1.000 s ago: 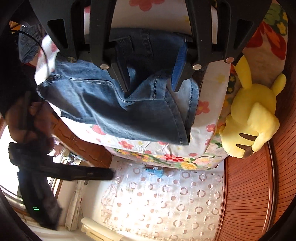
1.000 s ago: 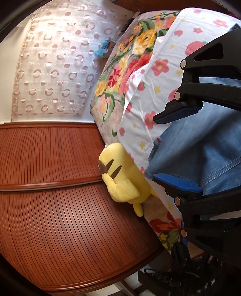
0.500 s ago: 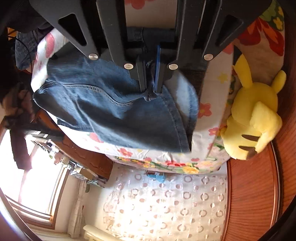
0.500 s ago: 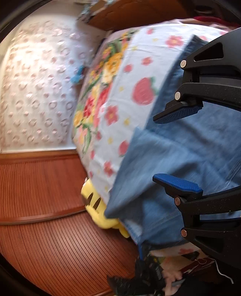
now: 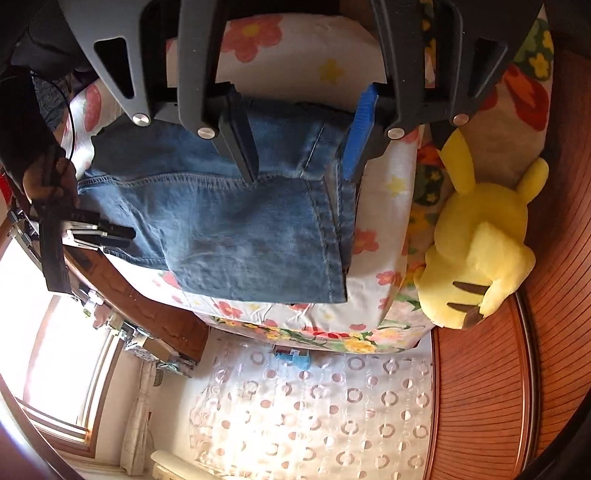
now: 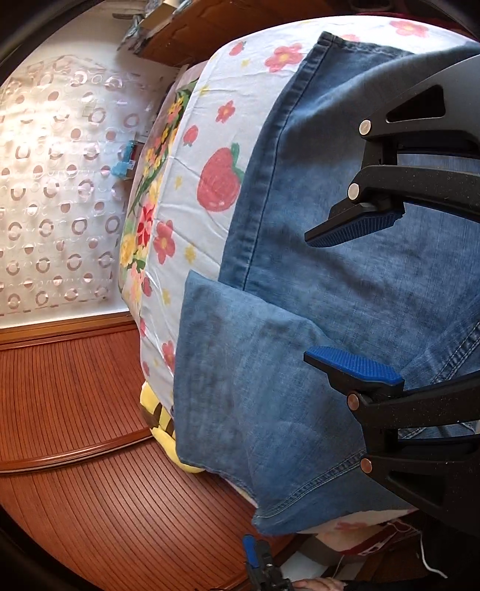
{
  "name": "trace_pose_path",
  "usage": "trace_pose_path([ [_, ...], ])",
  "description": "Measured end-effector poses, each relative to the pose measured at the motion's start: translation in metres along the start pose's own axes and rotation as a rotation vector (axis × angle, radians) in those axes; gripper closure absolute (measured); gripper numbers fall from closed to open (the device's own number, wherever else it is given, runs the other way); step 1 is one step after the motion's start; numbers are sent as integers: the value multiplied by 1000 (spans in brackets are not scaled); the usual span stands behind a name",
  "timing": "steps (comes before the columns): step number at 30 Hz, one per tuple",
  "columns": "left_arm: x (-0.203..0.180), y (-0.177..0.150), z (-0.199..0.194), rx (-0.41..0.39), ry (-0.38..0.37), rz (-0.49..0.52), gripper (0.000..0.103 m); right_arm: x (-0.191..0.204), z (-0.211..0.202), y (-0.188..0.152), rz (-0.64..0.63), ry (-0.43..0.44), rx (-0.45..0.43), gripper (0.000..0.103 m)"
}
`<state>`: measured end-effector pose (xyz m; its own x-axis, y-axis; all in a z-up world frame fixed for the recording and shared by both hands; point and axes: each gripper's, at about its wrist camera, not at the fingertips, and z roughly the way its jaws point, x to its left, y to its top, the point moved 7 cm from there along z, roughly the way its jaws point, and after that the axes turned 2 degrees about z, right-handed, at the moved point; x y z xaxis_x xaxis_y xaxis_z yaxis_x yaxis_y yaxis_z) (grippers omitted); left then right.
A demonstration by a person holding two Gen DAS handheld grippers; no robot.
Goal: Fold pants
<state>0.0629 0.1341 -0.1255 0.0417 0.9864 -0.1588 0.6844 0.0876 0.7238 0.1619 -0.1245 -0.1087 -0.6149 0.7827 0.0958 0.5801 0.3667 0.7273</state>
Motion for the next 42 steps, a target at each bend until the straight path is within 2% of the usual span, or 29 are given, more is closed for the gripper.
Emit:
trace_pose_path([
  [4,-4,15,8,-33,18,23,54,5,11,-10,-23,-51,3,45],
  [7,-2,18,25,2,27,24,54,6,17,-19,-17,-69,14,45],
  [16,8,-10,58,119,65,16,57,5,20,-30,-12,-96,13,45],
  [22,9,-20,61,126,70,11,58,8,17,-34,-6,-94,-4,45],
  [23,8,-20,60,123,69,5,60,7,17,-33,0,-90,-5,45],
  [25,3,-20,58,115,53,9,73,5,19,-31,5,-87,-6,45],
  [29,-3,-19,60,118,88,51,74,5,19,-32,-7,-98,-4,45],
  [36,4,-11,67,123,65,11,73,4,19,-33,-12,-99,-7,45],
  [37,4,-11,67,117,66,13,82,5,19,-33,-11,-98,-7,45],
  [39,1,-9,63,103,71,25,93,5,18,-34,-7,-93,-9,45],
  [42,-1,0,49,49,87,39,97,4,18,-34,-3,-90,-11,45],
])
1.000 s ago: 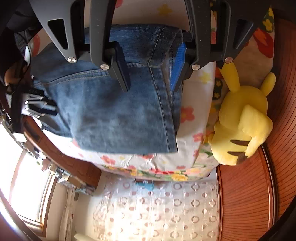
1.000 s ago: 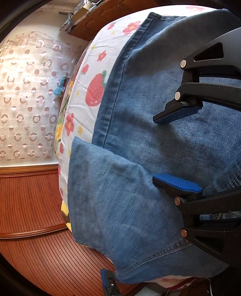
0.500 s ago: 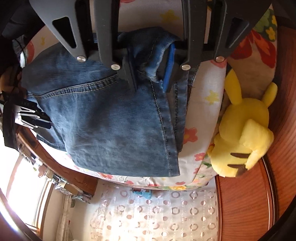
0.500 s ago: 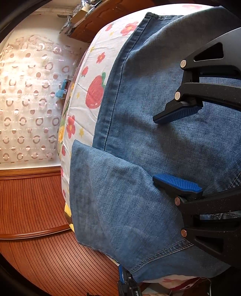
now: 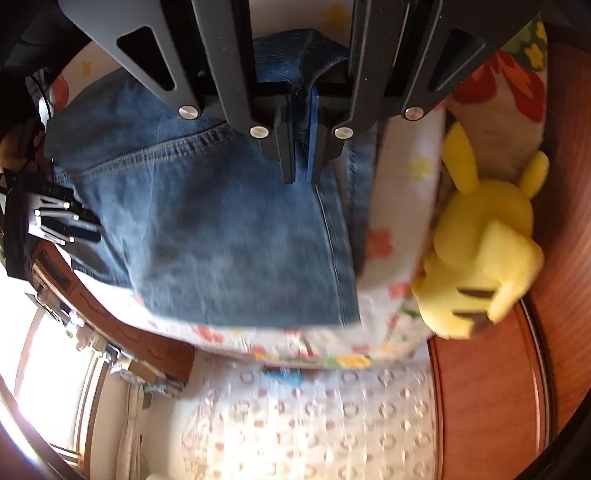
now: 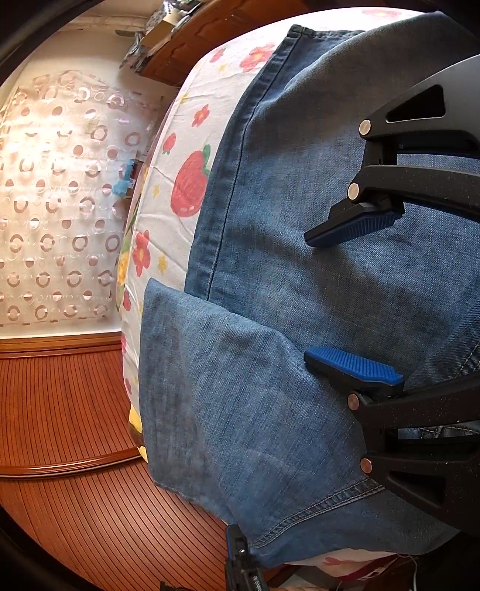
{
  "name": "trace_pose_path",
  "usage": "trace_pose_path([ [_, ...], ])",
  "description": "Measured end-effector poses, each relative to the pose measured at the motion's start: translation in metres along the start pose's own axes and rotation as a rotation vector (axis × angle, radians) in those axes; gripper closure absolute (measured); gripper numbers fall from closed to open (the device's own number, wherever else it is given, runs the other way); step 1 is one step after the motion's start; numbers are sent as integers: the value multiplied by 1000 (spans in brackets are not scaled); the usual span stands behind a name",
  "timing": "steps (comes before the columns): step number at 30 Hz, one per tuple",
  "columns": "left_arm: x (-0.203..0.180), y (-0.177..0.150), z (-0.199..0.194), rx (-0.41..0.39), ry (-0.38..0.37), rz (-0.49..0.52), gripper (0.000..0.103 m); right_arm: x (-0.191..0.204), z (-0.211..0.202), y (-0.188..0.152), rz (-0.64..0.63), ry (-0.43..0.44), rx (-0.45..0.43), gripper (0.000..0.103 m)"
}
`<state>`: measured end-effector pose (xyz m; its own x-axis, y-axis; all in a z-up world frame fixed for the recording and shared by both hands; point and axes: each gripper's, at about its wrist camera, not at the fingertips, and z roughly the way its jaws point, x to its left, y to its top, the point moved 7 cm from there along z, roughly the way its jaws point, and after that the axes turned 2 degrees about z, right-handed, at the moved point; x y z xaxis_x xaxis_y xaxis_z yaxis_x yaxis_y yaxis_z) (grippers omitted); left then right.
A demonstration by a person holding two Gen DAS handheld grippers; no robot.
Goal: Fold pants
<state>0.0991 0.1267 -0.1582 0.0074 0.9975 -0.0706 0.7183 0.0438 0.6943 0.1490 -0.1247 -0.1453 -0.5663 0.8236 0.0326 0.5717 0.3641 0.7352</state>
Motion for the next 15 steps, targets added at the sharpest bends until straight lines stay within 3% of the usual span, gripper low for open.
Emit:
trace_pose_path([
  [3,9,15,-17,-52,17,-24,97,0,0,0,4,3,-1,45],
  [8,15,22,-21,-59,31,-16,97,0,0,-1,6,4,-3,45],
  [14,13,8,-9,17,7,-26,96,0,0,-2,6,5,-4,45],
  [15,12,7,-7,28,5,-23,93,0,0,-2,7,5,-4,45],
])
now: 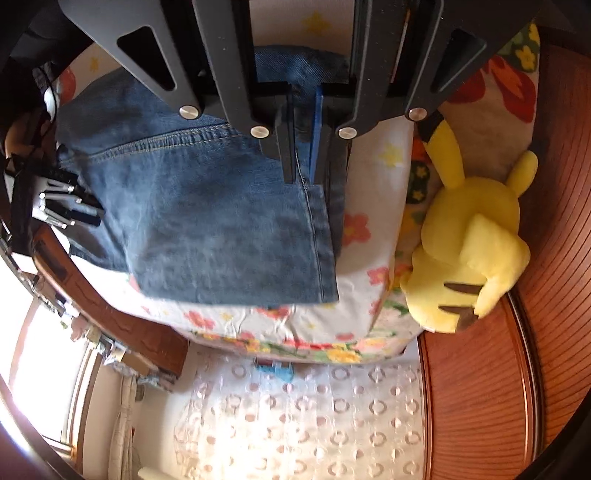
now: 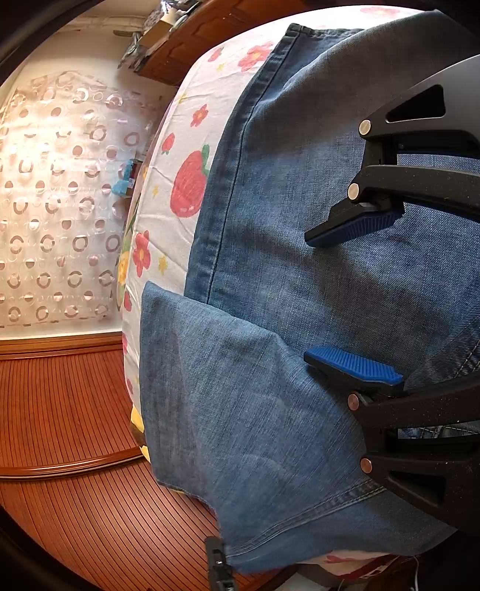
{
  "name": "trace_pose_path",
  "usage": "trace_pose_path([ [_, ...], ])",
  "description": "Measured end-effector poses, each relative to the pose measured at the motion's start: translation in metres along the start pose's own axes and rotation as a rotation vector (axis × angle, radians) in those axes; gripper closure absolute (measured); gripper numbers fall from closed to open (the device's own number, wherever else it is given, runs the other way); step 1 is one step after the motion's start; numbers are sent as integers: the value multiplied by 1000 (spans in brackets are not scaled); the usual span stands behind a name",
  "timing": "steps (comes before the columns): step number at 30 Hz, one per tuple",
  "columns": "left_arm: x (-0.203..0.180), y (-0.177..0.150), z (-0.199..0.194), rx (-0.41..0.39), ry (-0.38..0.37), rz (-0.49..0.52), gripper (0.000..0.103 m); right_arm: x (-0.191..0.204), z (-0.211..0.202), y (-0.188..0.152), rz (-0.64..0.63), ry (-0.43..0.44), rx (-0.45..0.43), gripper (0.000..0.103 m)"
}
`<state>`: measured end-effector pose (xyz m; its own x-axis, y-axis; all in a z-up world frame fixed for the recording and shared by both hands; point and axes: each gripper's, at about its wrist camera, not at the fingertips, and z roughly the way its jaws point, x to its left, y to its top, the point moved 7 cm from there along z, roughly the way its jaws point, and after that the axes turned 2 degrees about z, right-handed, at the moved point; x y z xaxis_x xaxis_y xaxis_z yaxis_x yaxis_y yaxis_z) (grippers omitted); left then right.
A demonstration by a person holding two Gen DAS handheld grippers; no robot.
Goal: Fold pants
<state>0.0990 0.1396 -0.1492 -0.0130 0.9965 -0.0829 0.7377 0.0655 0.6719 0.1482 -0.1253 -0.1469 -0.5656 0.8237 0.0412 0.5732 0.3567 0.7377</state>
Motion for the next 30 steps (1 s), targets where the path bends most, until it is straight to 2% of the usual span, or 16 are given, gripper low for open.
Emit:
trace_pose_path([
  [1,0,-1,2,8,-7,1,82,0,0,0,0,0,0,45],
  [4,3,-1,5,8,-3,-6,61,0,0,0,2,0,0,45],
  [9,1,-1,17,23,7,7,61,0,0,0,1,1,-1,45],
  [13,-3,-10,35,77,3,27,64,1,0,-1,5,5,-2,45],
  [17,-2,-12,35,63,-8,20,66,1,0,-1,9,7,-4,45],
  [19,-4,-12,35,61,-25,28,88,1,0,-1,11,8,-5,45],
  [20,-5,-12,34,58,-18,36,90,1,0,-1,12,8,-5,45],
  [21,-7,-11,33,54,-21,40,96,1,0,-1,12,9,-5,45],
  [27,7,11,4,-53,20,0,96,1,0,-1,12,8,-5,45],
  [30,9,17,1,-48,34,17,94,2,1,-2,12,8,-5,45],
])
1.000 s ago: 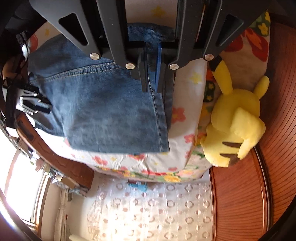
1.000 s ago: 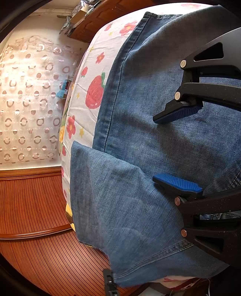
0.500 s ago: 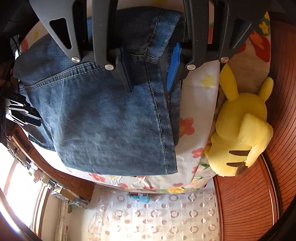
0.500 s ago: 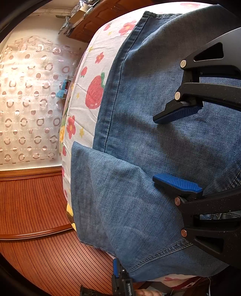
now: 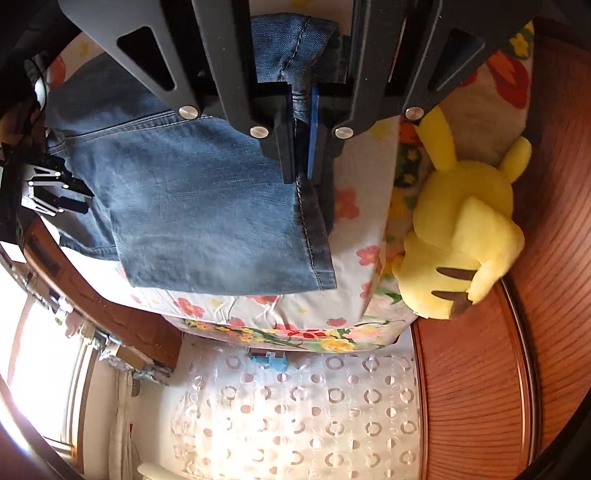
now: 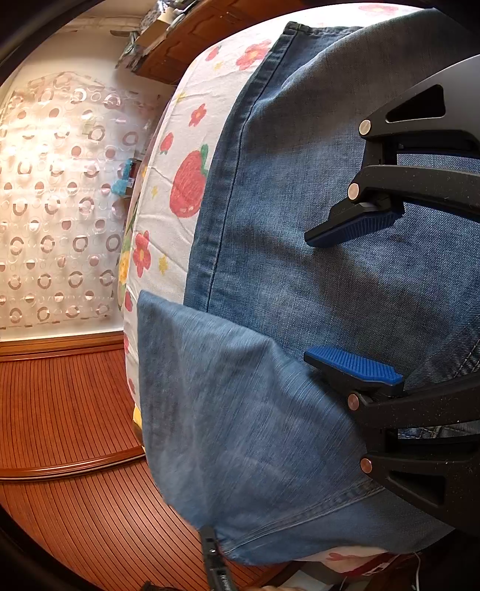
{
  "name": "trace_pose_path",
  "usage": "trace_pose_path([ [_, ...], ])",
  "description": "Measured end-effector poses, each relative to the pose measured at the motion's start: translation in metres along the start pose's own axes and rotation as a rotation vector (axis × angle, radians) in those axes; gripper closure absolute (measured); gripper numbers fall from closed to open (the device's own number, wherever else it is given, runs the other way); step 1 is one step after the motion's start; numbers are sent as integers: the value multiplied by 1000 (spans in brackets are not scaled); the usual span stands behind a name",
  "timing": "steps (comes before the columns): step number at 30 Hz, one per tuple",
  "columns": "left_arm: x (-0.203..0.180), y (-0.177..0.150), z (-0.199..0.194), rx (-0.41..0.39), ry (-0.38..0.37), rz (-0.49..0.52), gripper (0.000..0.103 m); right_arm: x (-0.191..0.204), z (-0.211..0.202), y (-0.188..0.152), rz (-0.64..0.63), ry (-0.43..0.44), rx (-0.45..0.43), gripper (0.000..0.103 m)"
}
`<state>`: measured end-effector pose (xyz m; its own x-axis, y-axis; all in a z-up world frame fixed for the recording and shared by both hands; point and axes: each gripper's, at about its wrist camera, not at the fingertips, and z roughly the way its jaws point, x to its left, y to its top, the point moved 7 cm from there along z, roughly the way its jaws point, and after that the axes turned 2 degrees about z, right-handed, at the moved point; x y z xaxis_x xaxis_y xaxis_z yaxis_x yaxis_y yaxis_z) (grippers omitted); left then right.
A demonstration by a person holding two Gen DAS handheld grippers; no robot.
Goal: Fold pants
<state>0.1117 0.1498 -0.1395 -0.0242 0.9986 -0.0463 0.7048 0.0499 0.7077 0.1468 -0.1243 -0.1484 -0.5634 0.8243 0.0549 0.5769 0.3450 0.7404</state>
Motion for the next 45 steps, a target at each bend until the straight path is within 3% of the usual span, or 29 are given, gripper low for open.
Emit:
trace_pose_path([
  [5,1,-4,10,36,-7,-13,76,0,0,0,0,0,-1,45],
  [7,-3,-4,9,28,-25,-19,59,0,0,0,0,0,-1,45],
  [9,-7,-4,6,16,-36,-14,51,0,0,0,1,1,-1,45],
  [10,-11,-3,5,13,-39,-7,39,0,0,0,1,1,-1,45],
  [12,-21,-2,2,2,-58,1,24,0,0,-1,2,2,-2,45],
  [20,-69,4,-4,-41,-100,55,24,0,1,-2,0,-3,-2,45],
  [30,-118,8,3,-37,-164,97,24,1,1,-2,-1,-2,-2,45],
  [45,-147,5,-3,-39,-176,125,24,1,1,-3,0,-1,-4,45],
])
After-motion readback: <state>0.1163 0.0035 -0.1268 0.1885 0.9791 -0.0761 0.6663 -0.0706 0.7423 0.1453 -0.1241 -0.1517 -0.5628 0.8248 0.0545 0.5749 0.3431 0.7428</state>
